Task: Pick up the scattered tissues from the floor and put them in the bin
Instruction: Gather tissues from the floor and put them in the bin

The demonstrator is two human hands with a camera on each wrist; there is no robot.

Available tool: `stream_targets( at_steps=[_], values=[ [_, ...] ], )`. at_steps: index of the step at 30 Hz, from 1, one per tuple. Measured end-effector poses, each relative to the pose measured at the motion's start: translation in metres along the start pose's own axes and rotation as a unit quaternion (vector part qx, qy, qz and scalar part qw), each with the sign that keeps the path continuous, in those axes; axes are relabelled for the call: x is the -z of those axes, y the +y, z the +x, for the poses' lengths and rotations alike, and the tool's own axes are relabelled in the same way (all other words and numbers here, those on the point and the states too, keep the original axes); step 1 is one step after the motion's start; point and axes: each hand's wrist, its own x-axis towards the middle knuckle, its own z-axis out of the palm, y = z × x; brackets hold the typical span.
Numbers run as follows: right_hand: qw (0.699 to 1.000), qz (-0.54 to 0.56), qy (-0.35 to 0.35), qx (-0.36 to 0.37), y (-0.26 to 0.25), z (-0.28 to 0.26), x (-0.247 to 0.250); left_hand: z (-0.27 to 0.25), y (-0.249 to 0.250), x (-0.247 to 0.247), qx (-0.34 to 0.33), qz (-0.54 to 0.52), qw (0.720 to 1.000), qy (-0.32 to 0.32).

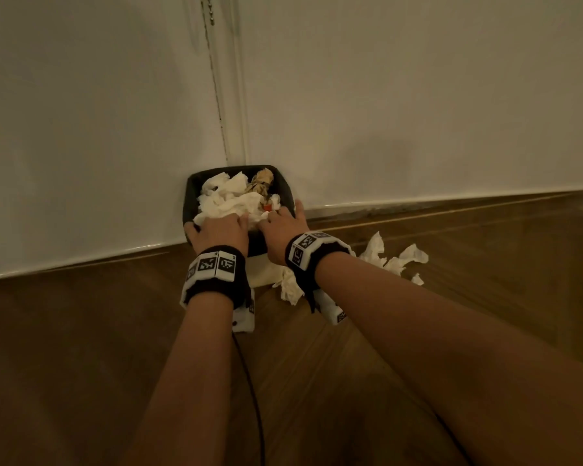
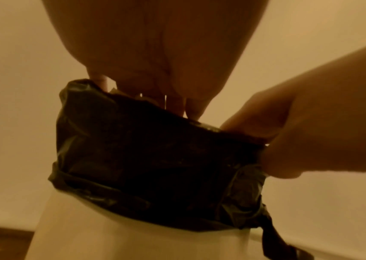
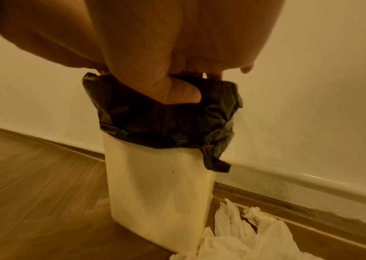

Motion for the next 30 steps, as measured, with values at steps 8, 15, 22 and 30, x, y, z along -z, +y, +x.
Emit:
stream_targets(
  at_steps=[8,15,22,30],
  values=[
    [0.988,0.056,0.138,-0.028,0.007,-0.027,-0.009,-0.020,0.006,-0.010,0.023,-0.125,0.981,0.149],
    [0.950,0.204,0.202,-0.122,0.047,-0.056,-0.028,-0.049,0.047,-0.022,-0.148,-0.194,0.928,0.282],
    [0.934,0.292,0.089,-0.189,0.092,-0.079,-0.082,-0.064,0.063,-0.085,-0.216,-0.184,0.958,0.031],
    [0.943,0.261,-0.070,-0.192,0.108,-0.087,-0.144,-0.067,0.065,-0.157,-0.170,-0.087,0.974,-0.123]
  ],
)
